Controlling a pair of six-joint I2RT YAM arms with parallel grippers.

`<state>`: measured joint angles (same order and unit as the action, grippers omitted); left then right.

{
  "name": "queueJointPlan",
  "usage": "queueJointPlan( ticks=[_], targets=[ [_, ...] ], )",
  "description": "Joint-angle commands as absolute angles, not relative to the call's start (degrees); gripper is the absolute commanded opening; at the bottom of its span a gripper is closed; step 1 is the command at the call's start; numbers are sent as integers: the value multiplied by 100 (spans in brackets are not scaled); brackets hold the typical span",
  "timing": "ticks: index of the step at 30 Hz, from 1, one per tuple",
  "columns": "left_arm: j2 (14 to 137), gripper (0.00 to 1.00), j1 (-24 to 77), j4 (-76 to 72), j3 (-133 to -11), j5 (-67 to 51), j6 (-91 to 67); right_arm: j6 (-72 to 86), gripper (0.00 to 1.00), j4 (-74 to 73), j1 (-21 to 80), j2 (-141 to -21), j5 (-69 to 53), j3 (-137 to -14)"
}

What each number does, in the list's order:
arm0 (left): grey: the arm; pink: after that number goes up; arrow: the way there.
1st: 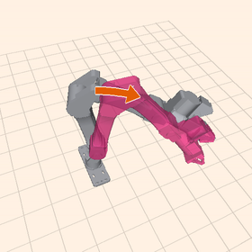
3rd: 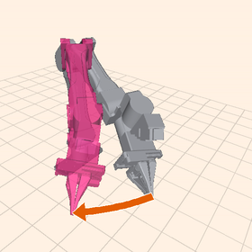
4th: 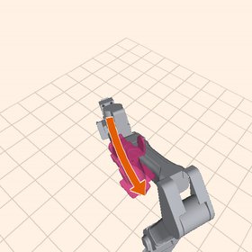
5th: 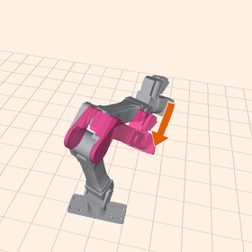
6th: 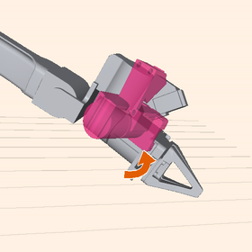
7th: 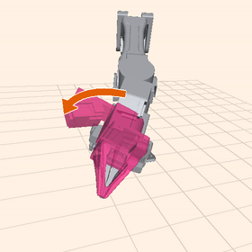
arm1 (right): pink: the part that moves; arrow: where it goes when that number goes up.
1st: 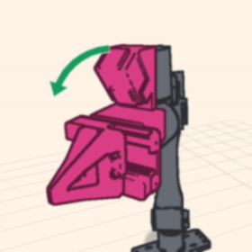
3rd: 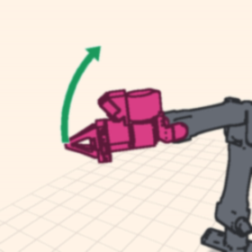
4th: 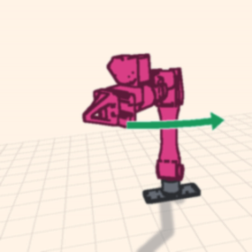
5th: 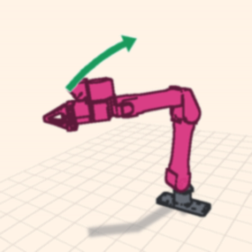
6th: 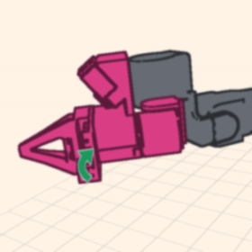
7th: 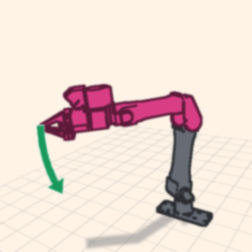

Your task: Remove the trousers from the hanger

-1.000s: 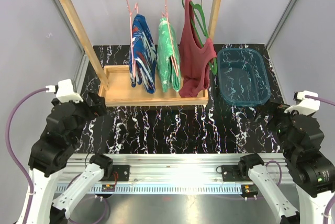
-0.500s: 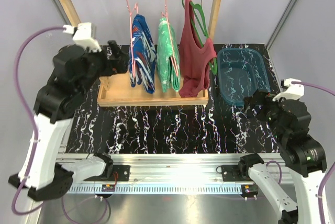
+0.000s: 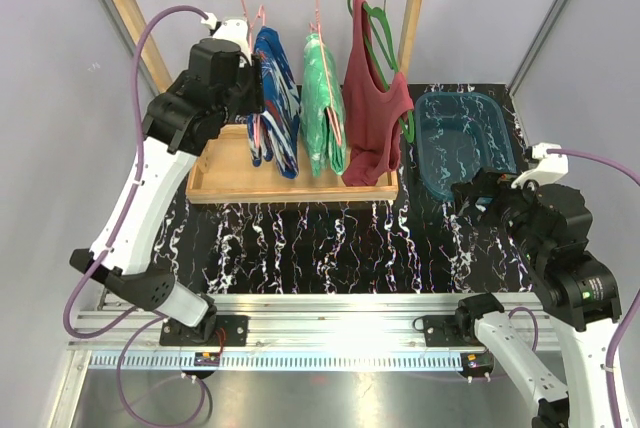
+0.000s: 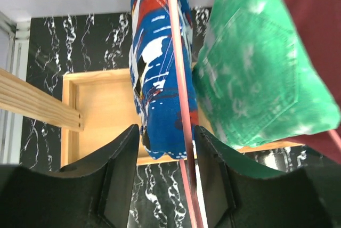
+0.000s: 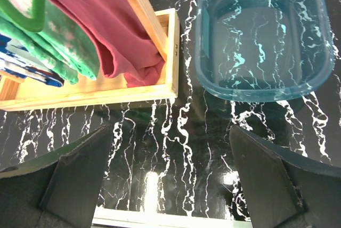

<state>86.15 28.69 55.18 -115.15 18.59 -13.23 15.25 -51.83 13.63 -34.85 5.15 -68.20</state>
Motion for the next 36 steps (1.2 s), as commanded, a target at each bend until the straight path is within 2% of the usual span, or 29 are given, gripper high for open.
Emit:
queueJointPlan(
  ticks=[1, 2, 3, 4, 8, 20, 26, 29, 36],
  targets=[
    [8674, 48, 2883, 5528, -11751, 2005, -1169, 1459, 99, -4887, 1389, -3498, 264, -6794],
    [8718, 47, 2892, 5537, -11751, 1960, -1178, 1468, 99, -4878, 1397, -3507, 264, -6785],
    [8780, 42, 2892, 5546, -11768, 1934, -1230, 1468, 99, -4861, 1389, -3498, 246, -6776],
    [8806, 27, 2892, 5563, -11786, 1942, -1257, 1485, 99, -4860, 1389, -3507, 220, -6776],
    [8850, 0, 2900, 5581, -11935, 2056, -1336, 1485, 100, -4799, 1389, -3533, 220, -6794],
    [8288, 0, 3006, 4264, -12295, 2048, -1591, 1547, 99, -4105, 1397, -3454, 26, -6855],
    [8332, 0, 3094, 4061, -12779, 1951, -1503, 1354, 99, -3990, 1397, -3586, -210, -7013],
    [8209, 0, 3138, 3851, -12631, 1942, -1477, 1187, 99, -3894, 1389, -3674, -325, -7188],
    [7481, 0, 3269, 3911, -11946, 1978, -1933, 484, 99, -4051, 1389, -4497, -1712, -8374]
  ],
)
